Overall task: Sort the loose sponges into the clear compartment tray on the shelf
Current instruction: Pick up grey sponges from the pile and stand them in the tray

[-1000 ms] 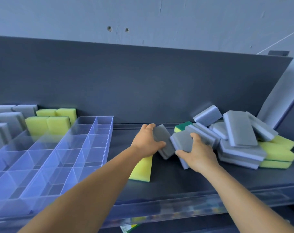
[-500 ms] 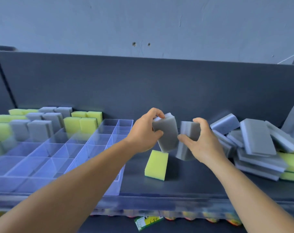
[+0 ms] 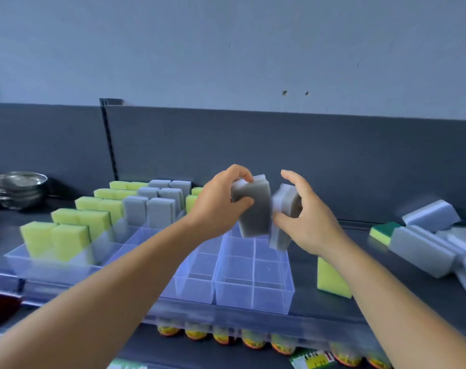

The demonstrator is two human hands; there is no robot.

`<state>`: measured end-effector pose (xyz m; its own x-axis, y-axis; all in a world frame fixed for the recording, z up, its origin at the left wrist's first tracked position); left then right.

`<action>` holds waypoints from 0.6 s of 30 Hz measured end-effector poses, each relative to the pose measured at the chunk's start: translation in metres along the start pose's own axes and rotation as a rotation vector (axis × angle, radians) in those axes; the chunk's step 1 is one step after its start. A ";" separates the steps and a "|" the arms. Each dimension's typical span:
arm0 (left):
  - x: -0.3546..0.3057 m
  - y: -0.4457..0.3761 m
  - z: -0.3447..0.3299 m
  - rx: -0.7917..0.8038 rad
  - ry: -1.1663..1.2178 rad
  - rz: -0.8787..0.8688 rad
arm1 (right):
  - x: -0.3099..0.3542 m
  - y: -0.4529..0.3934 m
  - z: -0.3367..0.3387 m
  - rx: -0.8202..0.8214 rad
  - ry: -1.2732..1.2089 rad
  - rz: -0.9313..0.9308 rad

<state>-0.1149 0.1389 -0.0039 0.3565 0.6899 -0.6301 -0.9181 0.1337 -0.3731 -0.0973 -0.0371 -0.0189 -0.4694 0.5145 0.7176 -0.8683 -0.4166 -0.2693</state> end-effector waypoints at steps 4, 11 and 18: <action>0.034 0.018 0.050 -0.046 -0.038 0.015 | 0.035 -0.019 -0.042 0.002 0.018 0.013; 0.096 0.050 0.131 -0.099 -0.113 0.071 | 0.087 -0.046 -0.102 -0.134 0.009 0.028; 0.151 0.065 0.172 -0.018 -0.221 0.156 | 0.115 -0.070 -0.152 -0.018 0.090 -0.024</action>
<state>-0.1507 0.3748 -0.0063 0.1626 0.8399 -0.5179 -0.9552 0.0024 -0.2960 -0.1149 0.1652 -0.0156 -0.4604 0.5898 0.6635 -0.8818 -0.3901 -0.2650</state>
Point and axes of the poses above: each hand's wrist, its own y-axis away from the middle knuckle, its own z-axis out of the back of the hand, x = y × z, the point moved 3 cm from there along -y, towards the middle knuckle, and after that the axes turned 13 degrees about x, right-handed, at the moved point
